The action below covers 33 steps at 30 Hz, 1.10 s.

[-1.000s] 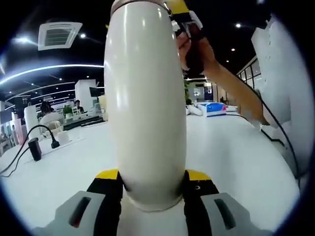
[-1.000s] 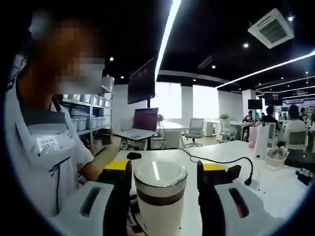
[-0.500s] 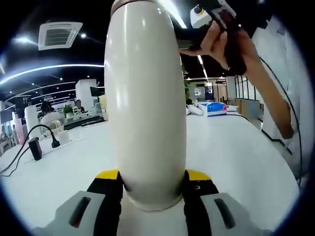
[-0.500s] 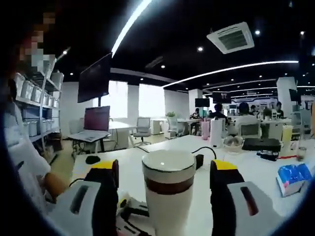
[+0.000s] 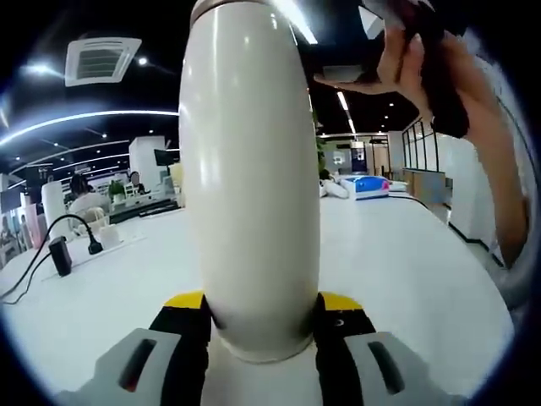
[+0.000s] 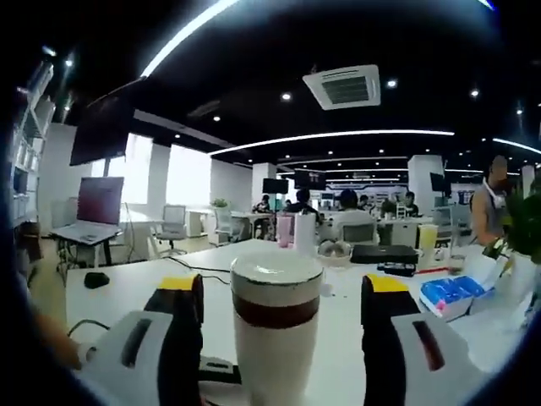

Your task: Grasp the water cup twist off the cup lid place the cup lid on the table

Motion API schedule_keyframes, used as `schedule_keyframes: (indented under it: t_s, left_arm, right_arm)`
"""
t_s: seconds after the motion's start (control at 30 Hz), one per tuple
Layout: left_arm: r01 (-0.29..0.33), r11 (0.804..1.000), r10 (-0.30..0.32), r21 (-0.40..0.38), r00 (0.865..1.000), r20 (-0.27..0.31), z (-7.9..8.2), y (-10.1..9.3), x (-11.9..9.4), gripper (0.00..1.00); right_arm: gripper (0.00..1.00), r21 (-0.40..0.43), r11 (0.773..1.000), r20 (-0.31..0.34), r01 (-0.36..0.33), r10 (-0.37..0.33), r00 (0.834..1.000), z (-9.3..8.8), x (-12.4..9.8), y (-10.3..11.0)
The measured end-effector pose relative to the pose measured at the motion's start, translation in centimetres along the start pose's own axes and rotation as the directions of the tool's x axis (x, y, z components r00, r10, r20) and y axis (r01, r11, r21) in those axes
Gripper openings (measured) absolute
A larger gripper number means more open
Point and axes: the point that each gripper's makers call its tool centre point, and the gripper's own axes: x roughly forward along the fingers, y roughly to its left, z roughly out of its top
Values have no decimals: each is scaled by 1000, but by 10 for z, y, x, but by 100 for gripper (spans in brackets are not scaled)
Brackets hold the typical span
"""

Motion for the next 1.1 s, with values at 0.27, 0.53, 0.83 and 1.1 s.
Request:
schedule_keyframes:
  t_s: [0.27,0.53,0.83,1.1]
  left_arm:
    - [-1,1000,1,0,1000,0,0,0,0,50]
    - [-2,1000,2,-1,1000,-1,0,-1,0,50]
    - [-4,1000,4,1,1000,-1,0,0,0,50]
    - [-5,1000,5,-1,1000,-2,-1,0,0,50]
  right_arm:
    - [63,-11,1000,23,-8,8,1000,3,2,6]
    - [54,4,1000,39,-5,5,999,7,0,5]
    - [44,5,1000,65,-6,6,998,14,-5,2]
    - [44,-17,999,62,-33,34,997,14,-4,5]
